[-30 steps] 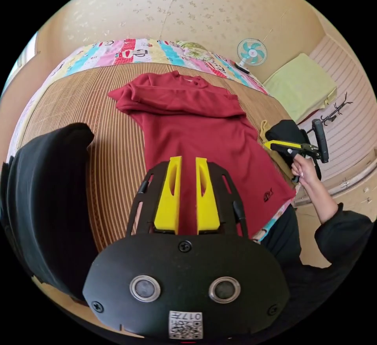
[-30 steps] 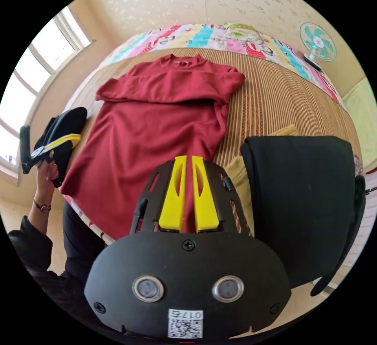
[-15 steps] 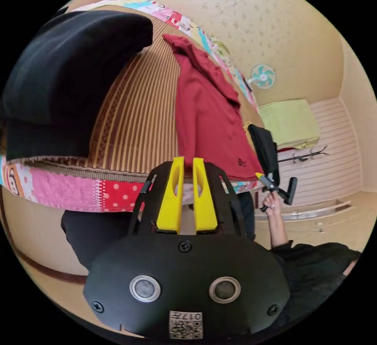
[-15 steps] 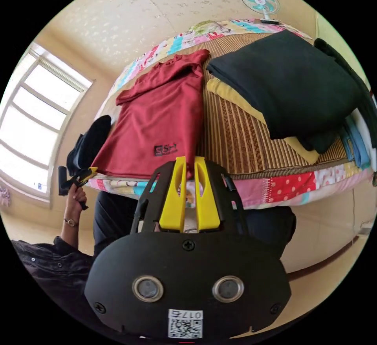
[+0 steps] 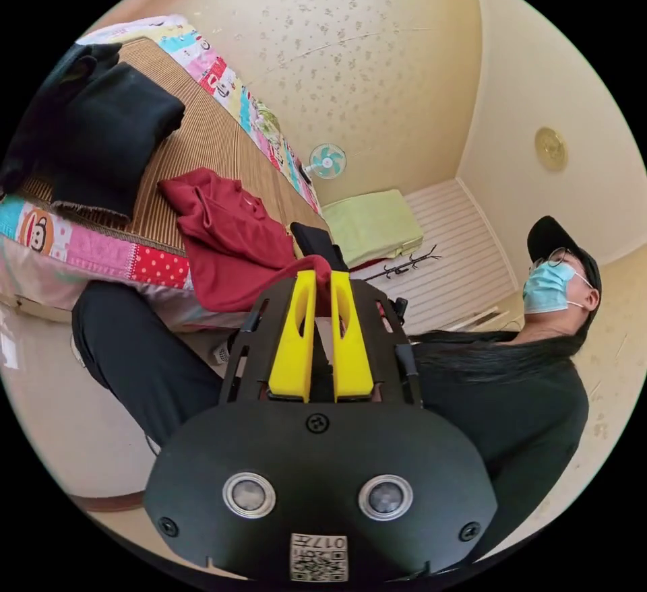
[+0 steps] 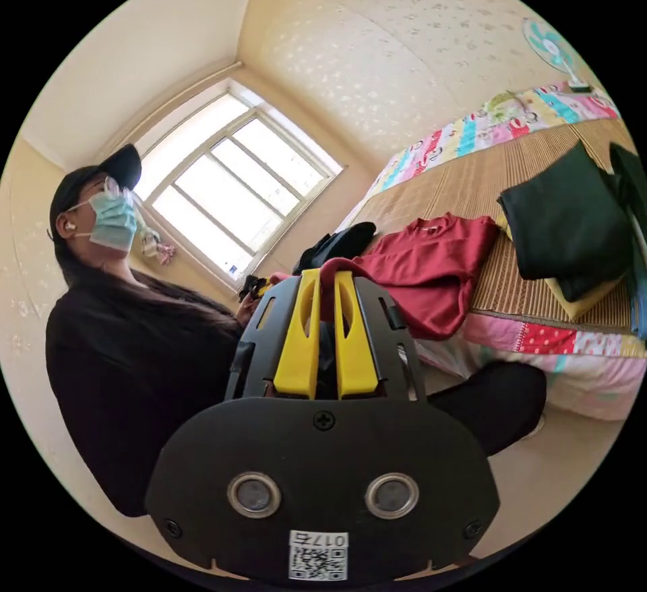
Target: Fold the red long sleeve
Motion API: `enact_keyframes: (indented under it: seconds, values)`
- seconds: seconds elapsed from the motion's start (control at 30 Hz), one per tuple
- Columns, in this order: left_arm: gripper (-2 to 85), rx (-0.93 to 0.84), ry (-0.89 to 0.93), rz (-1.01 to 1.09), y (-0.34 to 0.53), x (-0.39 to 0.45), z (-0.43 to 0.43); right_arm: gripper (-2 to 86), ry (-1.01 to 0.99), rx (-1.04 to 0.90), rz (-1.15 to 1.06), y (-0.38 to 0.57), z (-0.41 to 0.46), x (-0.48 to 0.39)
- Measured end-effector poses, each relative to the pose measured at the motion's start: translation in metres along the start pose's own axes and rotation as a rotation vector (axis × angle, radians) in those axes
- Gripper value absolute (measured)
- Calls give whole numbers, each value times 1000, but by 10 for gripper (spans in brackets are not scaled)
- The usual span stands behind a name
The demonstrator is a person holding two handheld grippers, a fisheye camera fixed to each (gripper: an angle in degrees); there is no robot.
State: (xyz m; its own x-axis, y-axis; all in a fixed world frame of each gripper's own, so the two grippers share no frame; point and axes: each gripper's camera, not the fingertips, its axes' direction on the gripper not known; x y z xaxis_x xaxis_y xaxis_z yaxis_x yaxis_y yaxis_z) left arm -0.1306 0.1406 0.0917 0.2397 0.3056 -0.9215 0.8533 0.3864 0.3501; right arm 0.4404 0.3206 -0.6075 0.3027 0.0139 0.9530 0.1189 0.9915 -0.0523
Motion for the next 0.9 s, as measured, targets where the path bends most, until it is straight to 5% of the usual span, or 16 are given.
enact_keyframes:
  seconds: [0.13, 0.4, 0.53, 0.63, 0.73, 0.8, 0.9]
  values:
    - [43, 84, 12, -61, -66, -21, 29, 35, -2, 98, 151, -69, 20, 73]
    - [94, 223, -421, -51, -229, -73, 104, 93, 685, -19, 203, -255, 198, 150]
    - [92, 81, -525, 68, -205, -68, 157, 79, 782, -116, 64, -217, 286, 152]
    - [59, -228, -778, 25, -166, -102, 216, 62, 996, -370, 63, -163, 353, 213]
    - [25, -15, -720, 11, -123, -99, 176, 39, 1025, -321, -53, -142, 359, 214]
    - [94, 181, -663, -69, -91, -85, 126, 26, 1049, -386, 18, -154, 360, 211]
    - [152, 233, -579, -192, -56, -91, 97, 14, 898, -242, -22, -158, 353, 169]
